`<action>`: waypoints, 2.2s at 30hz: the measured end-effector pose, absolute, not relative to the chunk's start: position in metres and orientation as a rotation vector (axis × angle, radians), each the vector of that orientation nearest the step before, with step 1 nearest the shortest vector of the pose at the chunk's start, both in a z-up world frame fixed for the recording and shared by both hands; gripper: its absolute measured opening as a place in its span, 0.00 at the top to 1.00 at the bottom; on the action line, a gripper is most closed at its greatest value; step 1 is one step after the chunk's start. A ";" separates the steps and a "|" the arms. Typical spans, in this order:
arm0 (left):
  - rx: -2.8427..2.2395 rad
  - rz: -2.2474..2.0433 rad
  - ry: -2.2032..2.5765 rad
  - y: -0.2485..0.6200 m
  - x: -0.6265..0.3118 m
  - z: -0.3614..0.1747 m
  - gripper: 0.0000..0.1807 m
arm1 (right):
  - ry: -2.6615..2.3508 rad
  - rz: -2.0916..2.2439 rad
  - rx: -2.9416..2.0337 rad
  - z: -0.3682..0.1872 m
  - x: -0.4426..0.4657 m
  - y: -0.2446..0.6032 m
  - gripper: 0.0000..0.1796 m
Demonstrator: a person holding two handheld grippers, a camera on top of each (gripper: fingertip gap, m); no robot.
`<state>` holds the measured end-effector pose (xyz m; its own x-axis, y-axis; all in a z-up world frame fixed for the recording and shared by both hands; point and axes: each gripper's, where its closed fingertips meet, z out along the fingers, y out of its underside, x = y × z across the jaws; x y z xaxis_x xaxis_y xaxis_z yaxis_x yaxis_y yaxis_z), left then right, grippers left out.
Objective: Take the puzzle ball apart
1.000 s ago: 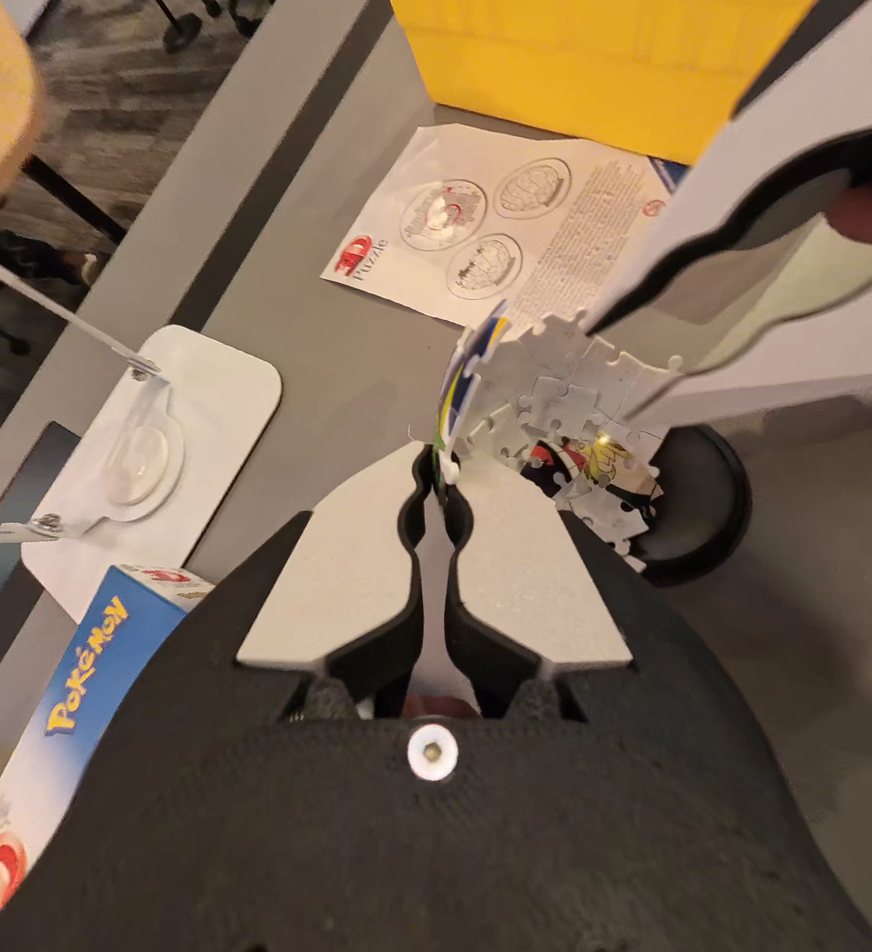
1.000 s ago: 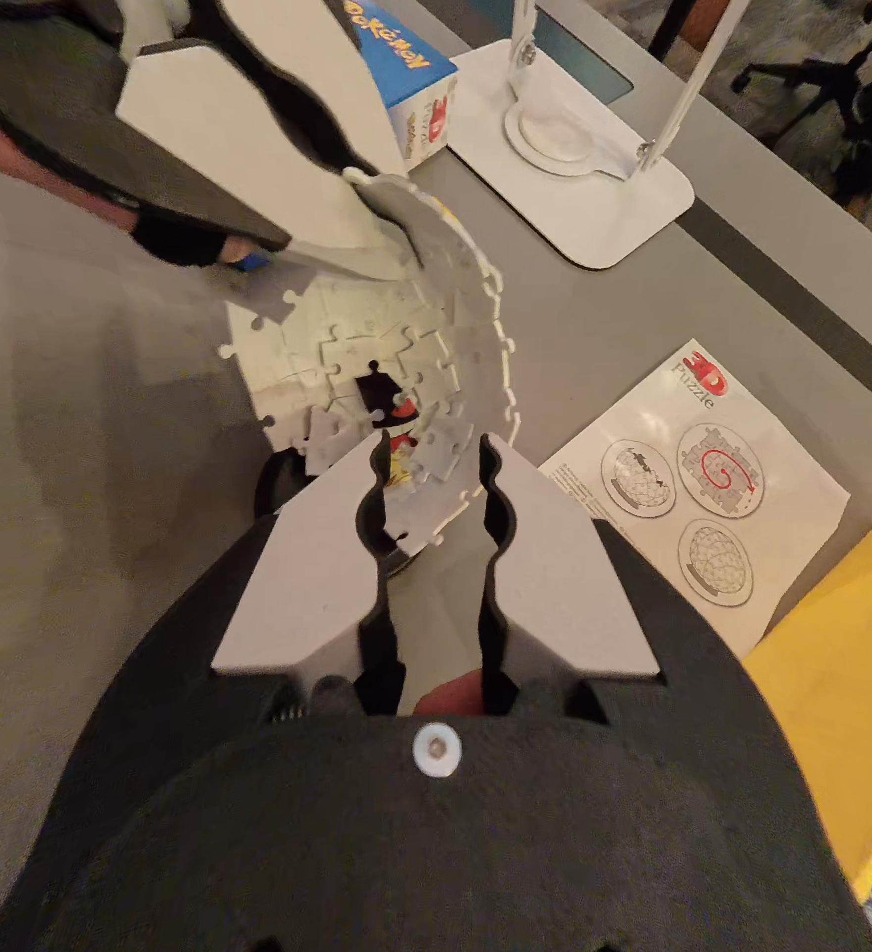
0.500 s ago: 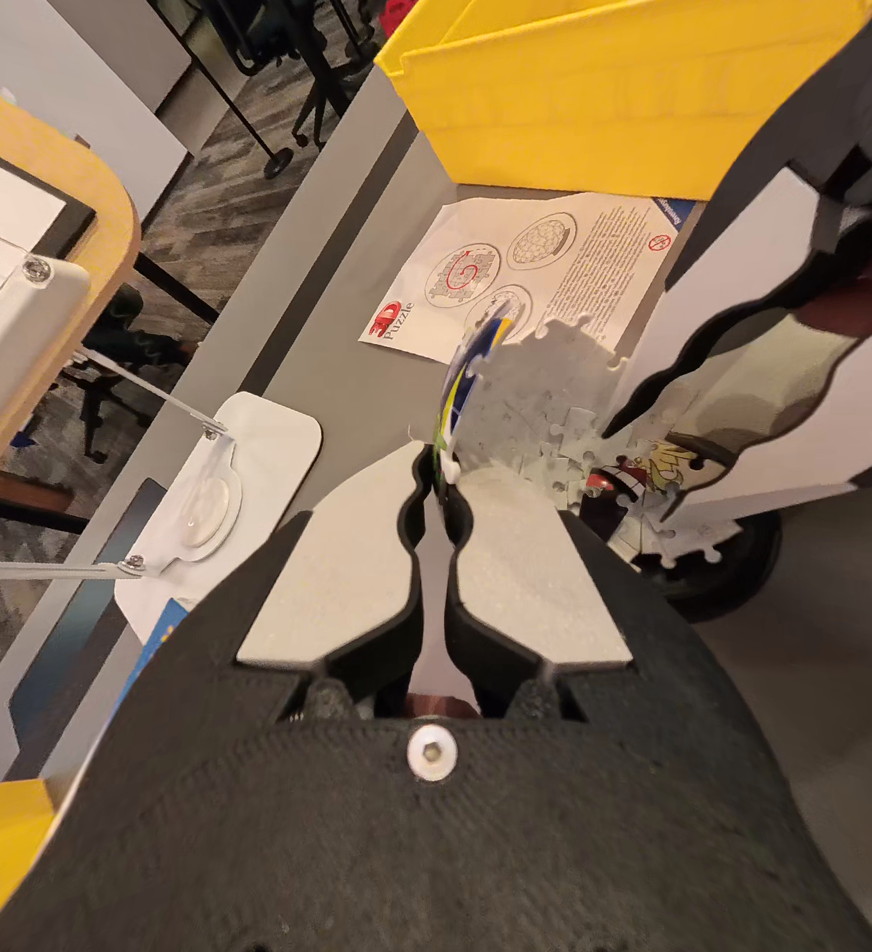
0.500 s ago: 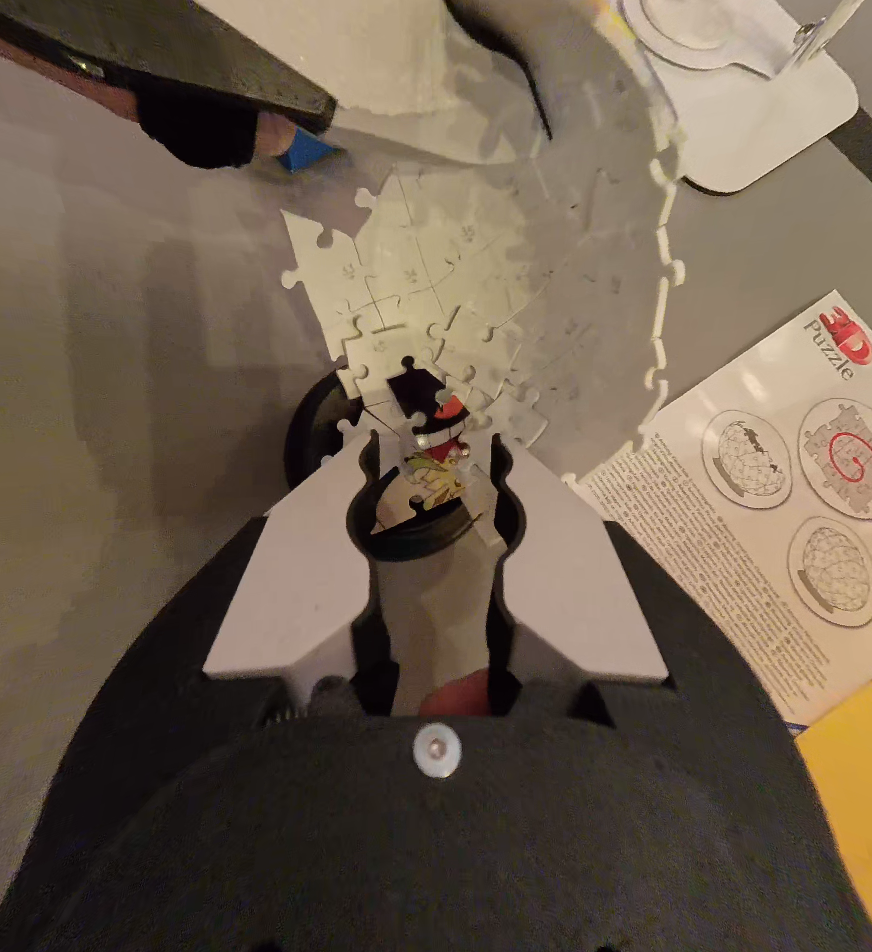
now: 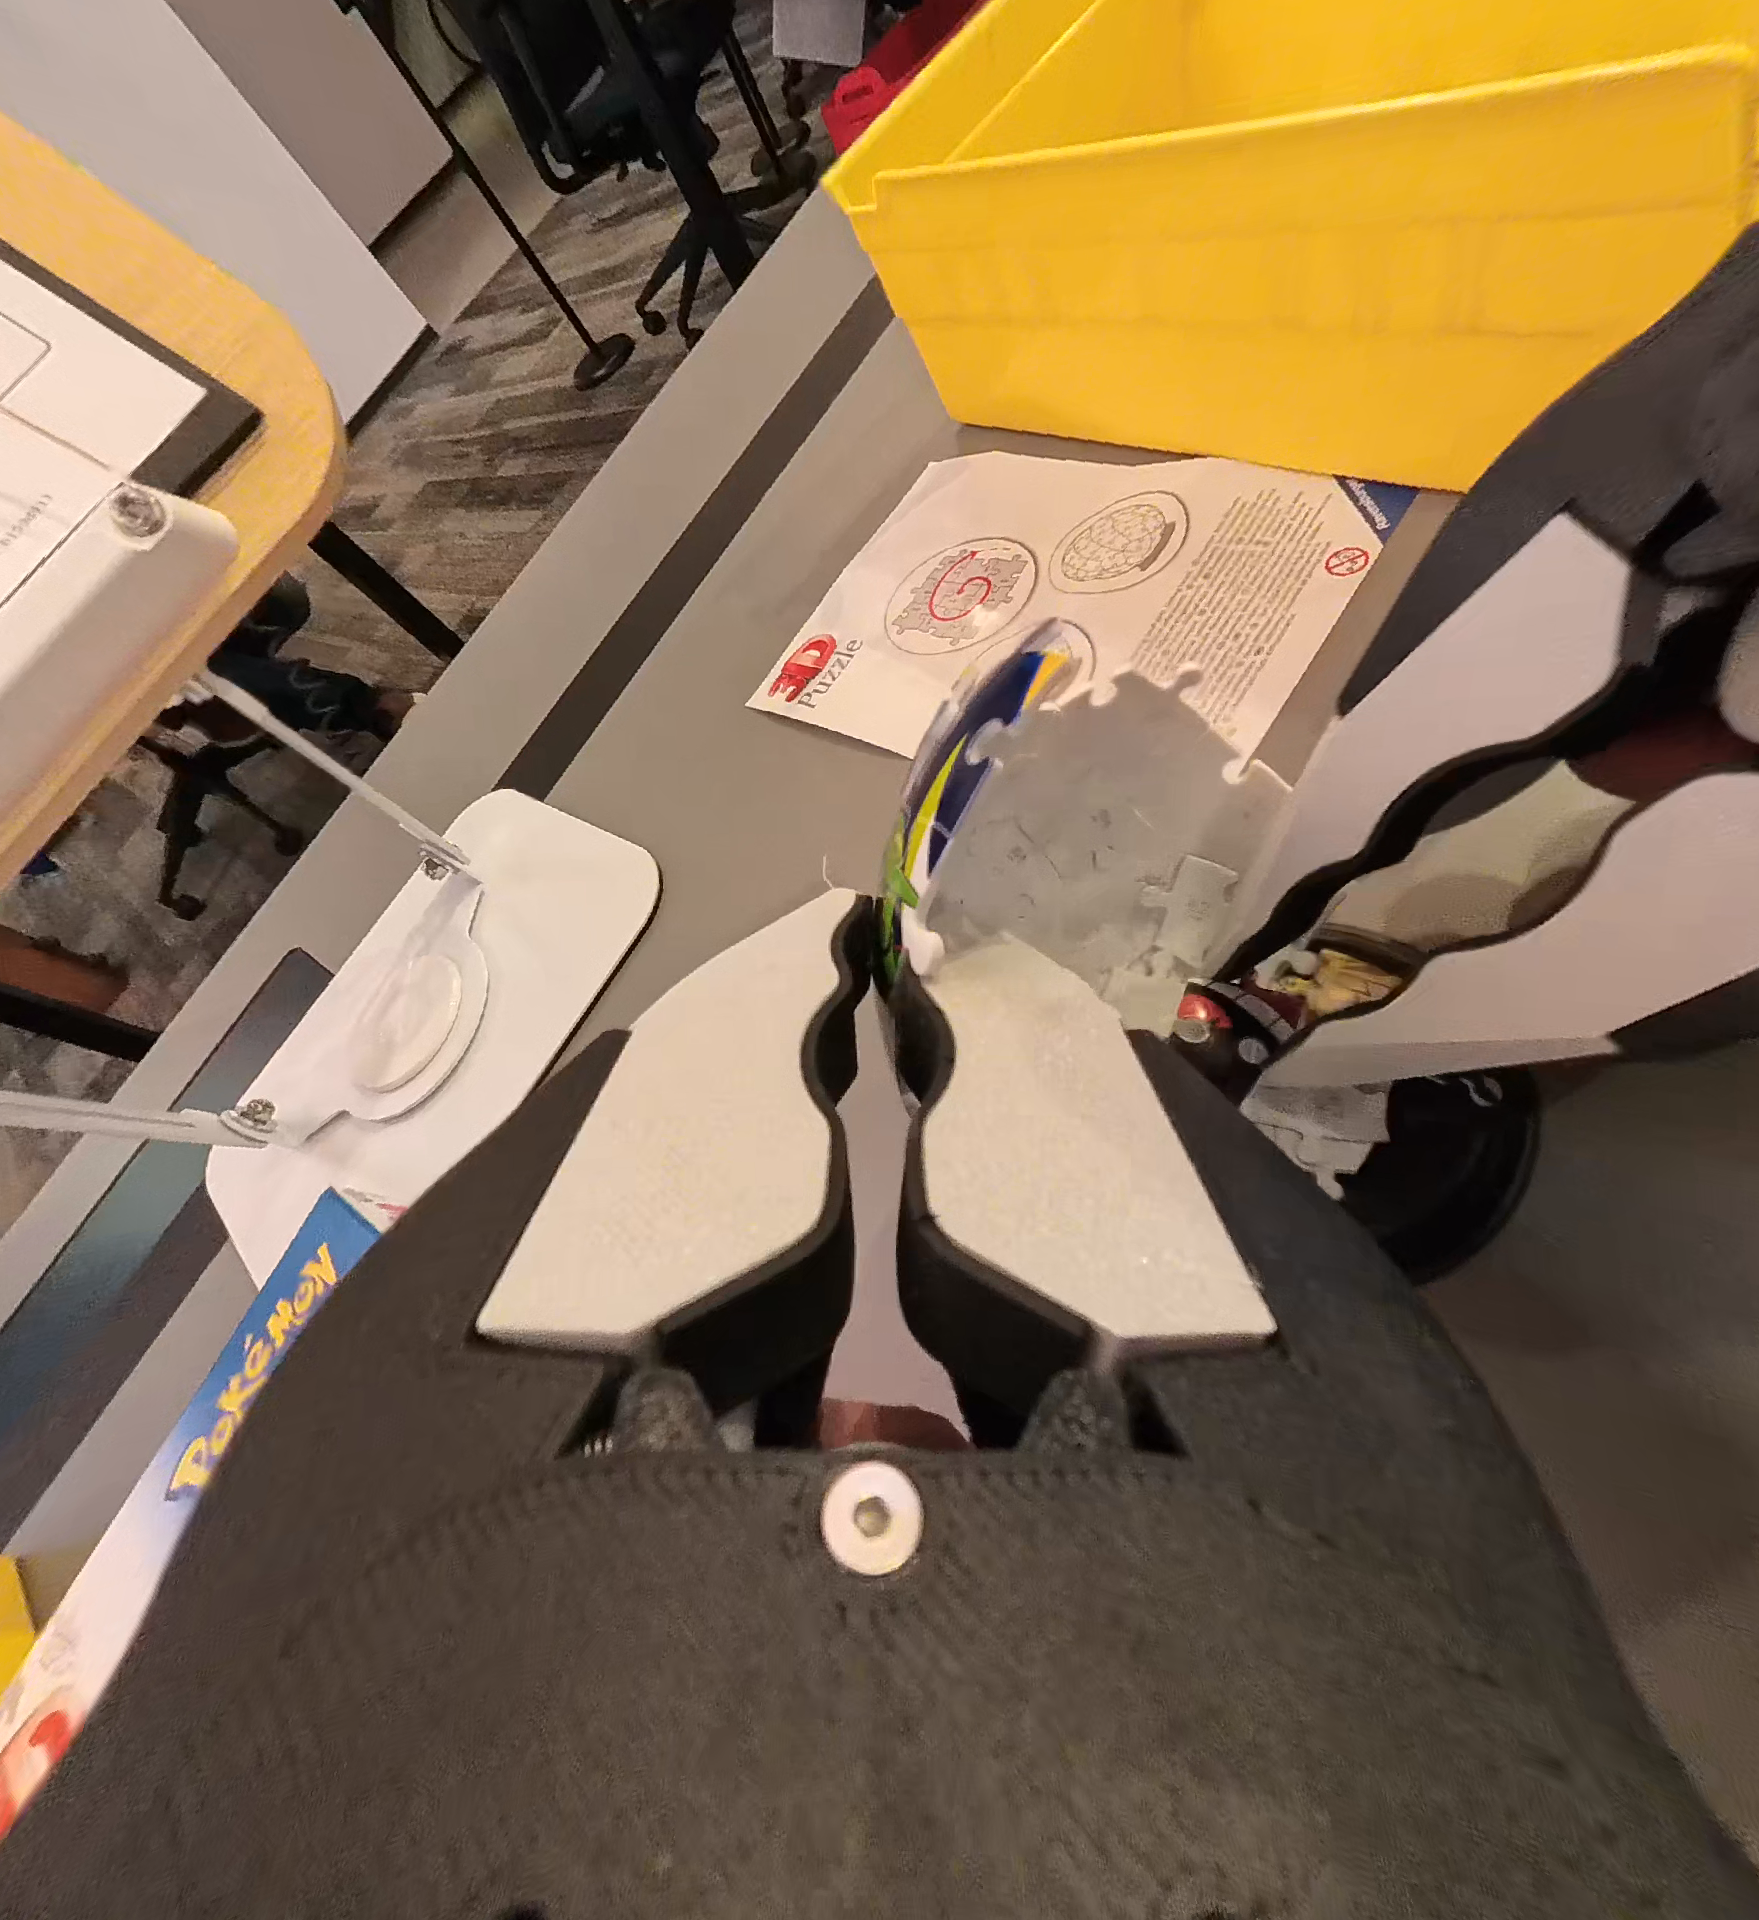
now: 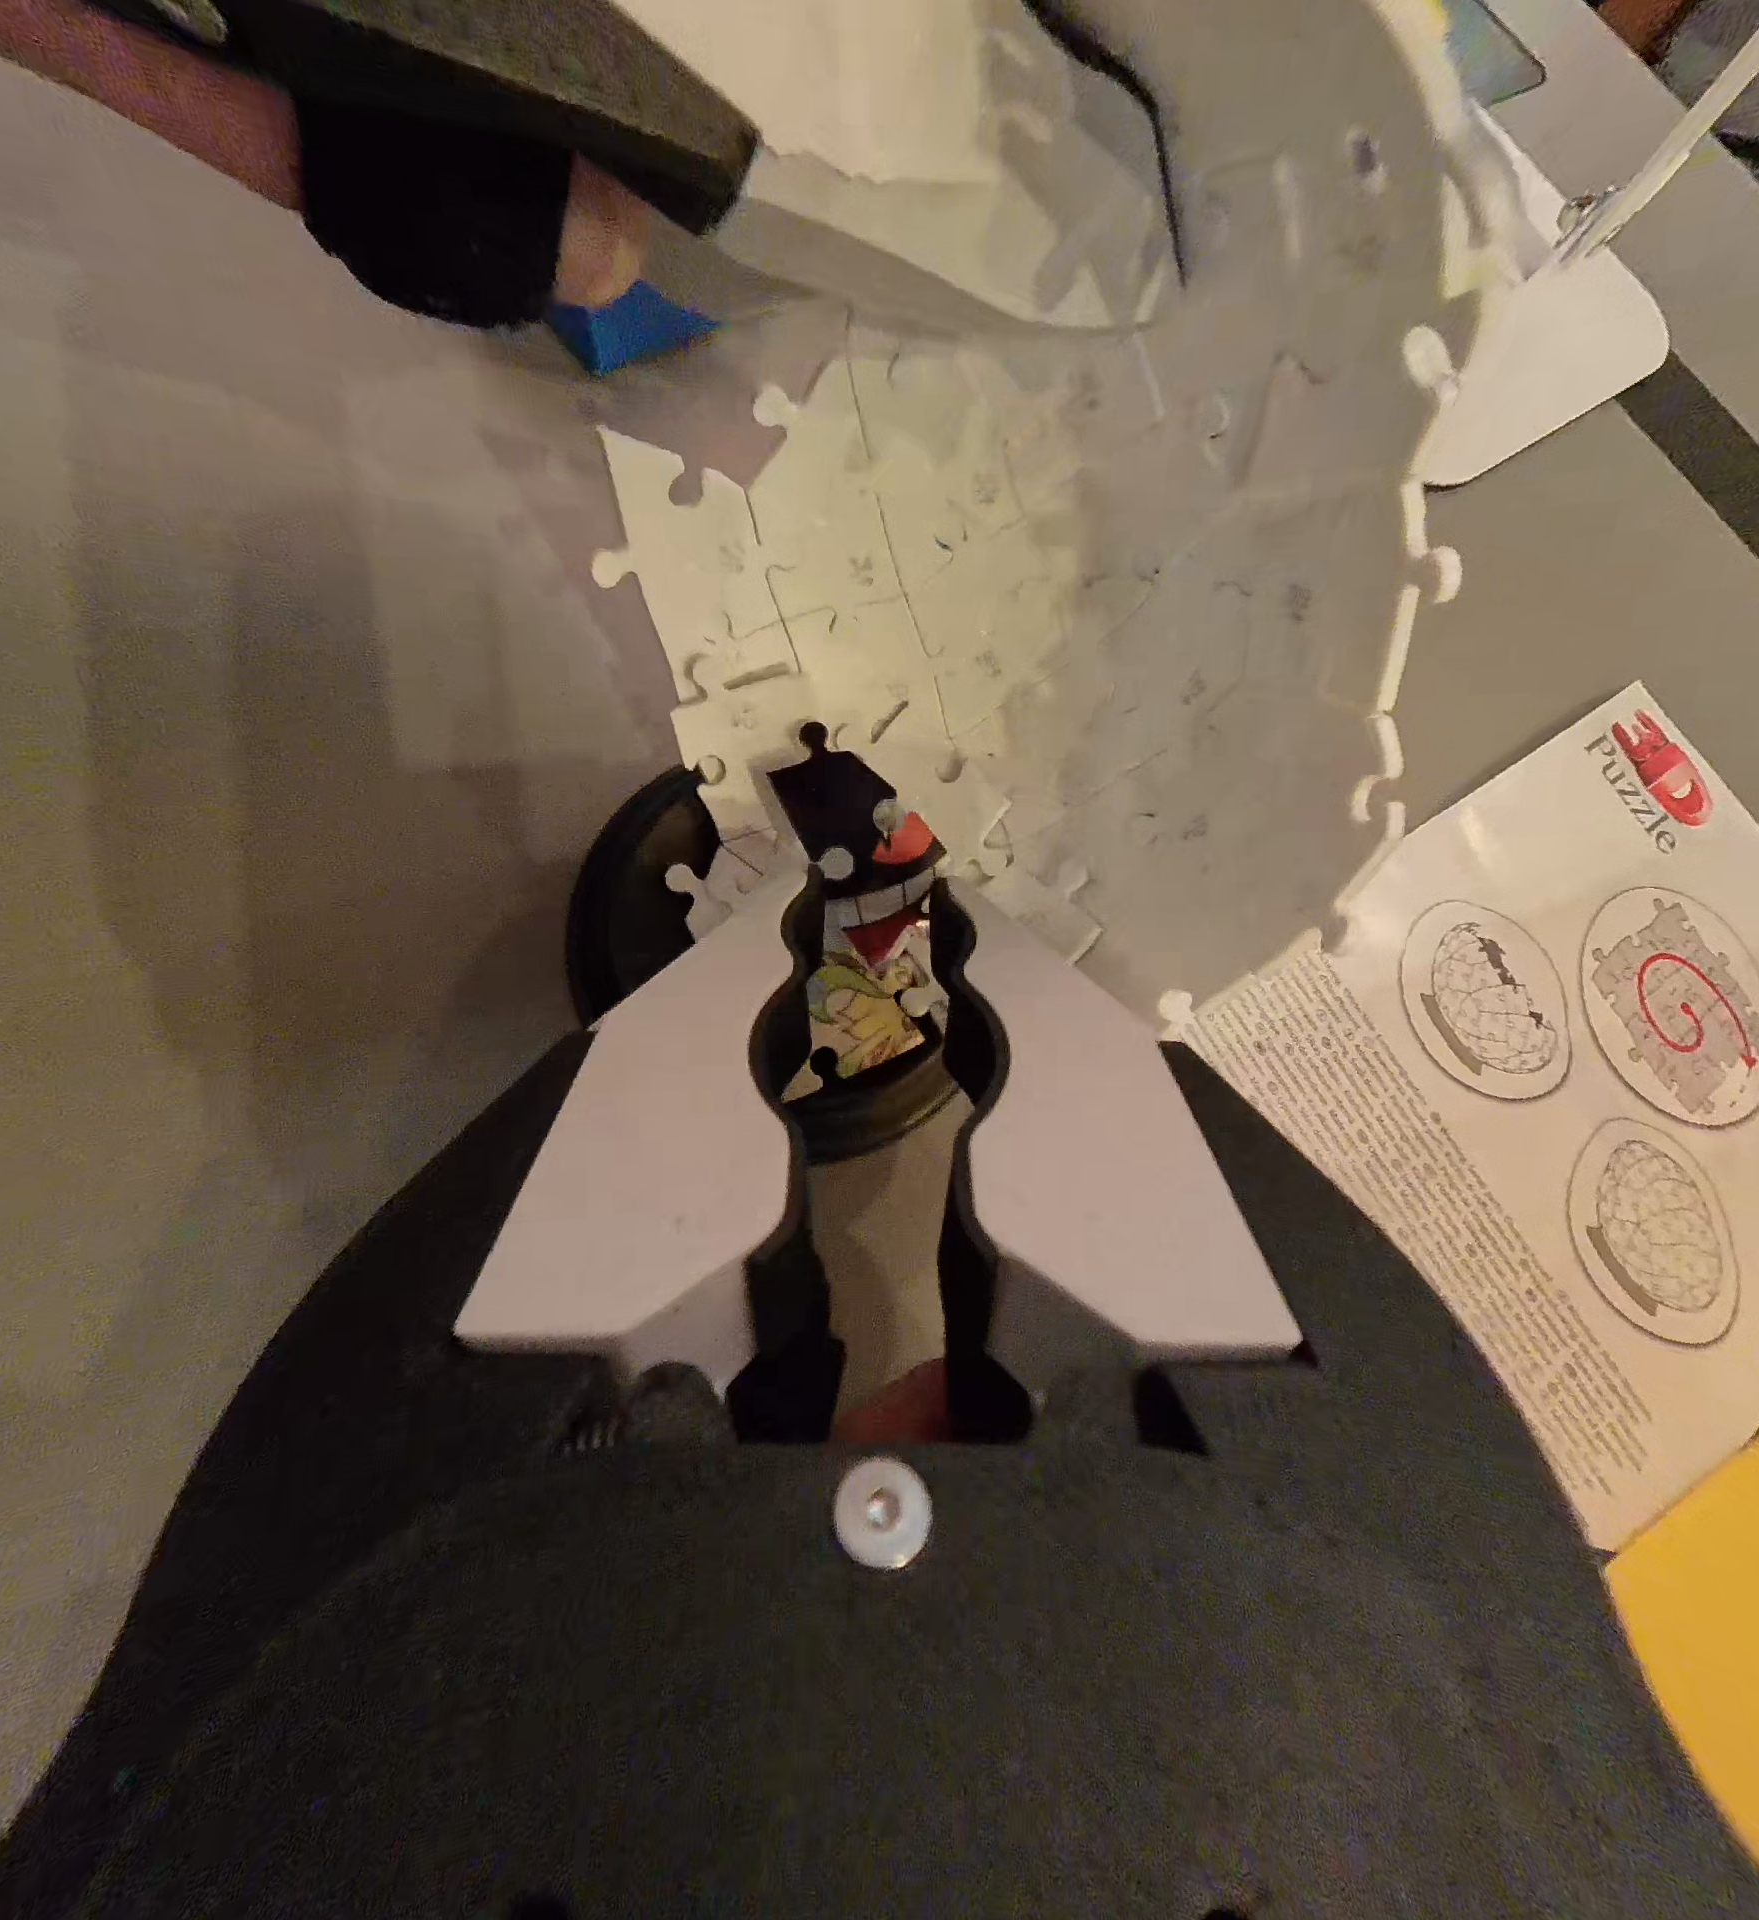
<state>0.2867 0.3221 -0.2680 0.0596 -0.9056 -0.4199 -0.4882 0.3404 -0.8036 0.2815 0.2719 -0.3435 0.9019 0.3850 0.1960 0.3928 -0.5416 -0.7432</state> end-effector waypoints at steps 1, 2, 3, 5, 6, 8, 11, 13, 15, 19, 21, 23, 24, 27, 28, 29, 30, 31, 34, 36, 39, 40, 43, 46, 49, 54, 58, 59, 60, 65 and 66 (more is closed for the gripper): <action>-1.304 -0.521 1.569 0.323 0.286 -0.267 0.99 | -0.542 0.005 -2.171 -0.337 0.281 0.271 0.90; -1.310 -0.525 1.558 0.325 0.285 -0.267 0.99 | -0.525 0.019 -2.149 -0.331 0.281 0.270 0.90; -1.315 -0.526 1.554 0.326 0.285 -0.267 0.99 | -0.509 0.049 -2.133 -0.324 0.281 0.268 0.90; -1.318 -0.517 1.544 0.329 0.284 -0.266 0.99 | -0.478 0.088 -2.103 -0.311 0.284 0.263 0.90; -1.321 -0.515 1.542 0.330 0.284 -0.266 0.99 | -0.471 0.072 -2.086 -0.302 0.289 0.260 0.90; -1.327 -0.520 1.539 0.331 0.283 -0.266 0.99 | -0.438 0.036 -2.037 -0.276 0.301 0.250 0.90; -1.336 -0.513 1.527 0.334 0.282 -0.266 0.99 | -0.338 -0.089 -1.988 -0.236 0.346 0.226 0.90; -1.341 -0.526 1.523 0.334 0.282 -0.266 0.99 | -0.234 -0.212 -1.998 -0.222 0.393 0.207 0.90; -1.341 -0.523 1.521 0.334 0.282 -0.266 0.99 | -0.138 -0.408 -2.068 -0.228 0.445 0.186 0.90; -1.343 -0.520 1.522 0.332 0.283 -0.268 0.99 | -0.087 -0.629 -2.157 -0.247 0.485 0.159 0.72; -1.343 -0.516 1.524 0.332 0.283 -0.269 0.99 | -0.152 -0.523 -2.108 -0.242 0.452 0.163 0.72; -1.344 -0.511 1.526 0.332 0.283 -0.270 0.99 | -0.257 -0.242 -2.088 -0.247 0.389 0.174 0.75; -1.345 -0.511 1.527 0.331 0.283 -0.270 0.99 | -0.299 -0.070 -2.099 -0.256 0.354 0.179 0.74; -1.351 -0.511 1.524 0.331 0.284 -0.271 0.99 | -0.376 0.043 -2.215 -0.303 0.300 0.196 0.71; -1.352 -0.511 1.523 0.331 0.284 -0.271 0.99 | -0.381 0.030 -2.268 -0.322 0.294 0.201 0.72; -1.352 -0.509 1.522 0.331 0.284 -0.270 0.99 | -0.375 0.038 -2.306 -0.338 0.288 0.206 0.72; -1.351 -0.505 1.521 0.331 0.283 -0.270 0.99 | -0.352 0.053 -2.332 -0.350 0.285 0.210 0.73; -1.351 -0.504 1.521 0.331 0.283 -0.270 0.99 | -0.338 0.068 -2.355 -0.360 0.283 0.213 0.74; -1.355 -0.511 1.525 0.331 0.282 -0.272 0.99 | -0.315 0.042 -2.333 -0.365 0.282 0.220 0.89; -1.357 -0.513 1.523 0.331 0.282 -0.273 0.99 | -0.321 0.007 -2.326 -0.361 0.285 0.220 0.89; -1.359 -0.521 1.516 0.332 0.282 -0.273 0.99 | -0.318 -0.003 -2.283 -0.342 0.290 0.217 0.89; -1.359 -0.519 1.514 0.332 0.282 -0.272 0.99 | -0.322 -0.032 -2.248 -0.327 0.296 0.214 0.89; -1.360 -0.520 1.513 0.333 0.282 -0.271 0.99 | -0.232 -0.171 -2.116 -0.266 0.340 0.200 0.89; -1.362 -0.533 1.507 0.332 0.283 -0.270 0.99 | -0.024 -0.289 -2.067 -0.241 0.419 0.177 0.89; -1.358 -0.535 1.505 0.330 0.287 -0.269 0.99 | 0.117 -0.345 -2.190 -0.268 0.477 0.157 0.59; -1.360 -0.526 1.508 0.328 0.286 -0.271 0.99 | 0.002 -0.390 -2.048 -0.234 0.445 0.155 0.73; -1.372 -0.532 1.499 0.328 0.286 -0.273 0.99 | -0.262 -0.068 -2.002 -0.235 0.336 0.186 0.79; -1.371 -0.533 1.494 0.328 0.287 -0.272 0.99 | -0.295 -0.003 -2.039 -0.249 0.316 0.195 0.77; -1.371 -0.536 1.488 0.327 0.287 -0.271 0.99 | -0.309 0.022 -2.075 -0.266 0.303 0.205 0.75; -1.371 -0.525 1.473 0.328 0.283 -0.269 0.99 | -0.435 0.118 -2.169 -0.324 0.262 0.239 0.77; -1.371 -0.527 1.470 0.328 0.282 -0.269 0.99 | -0.456 0.108 -2.199 -0.334 0.261 0.242 0.77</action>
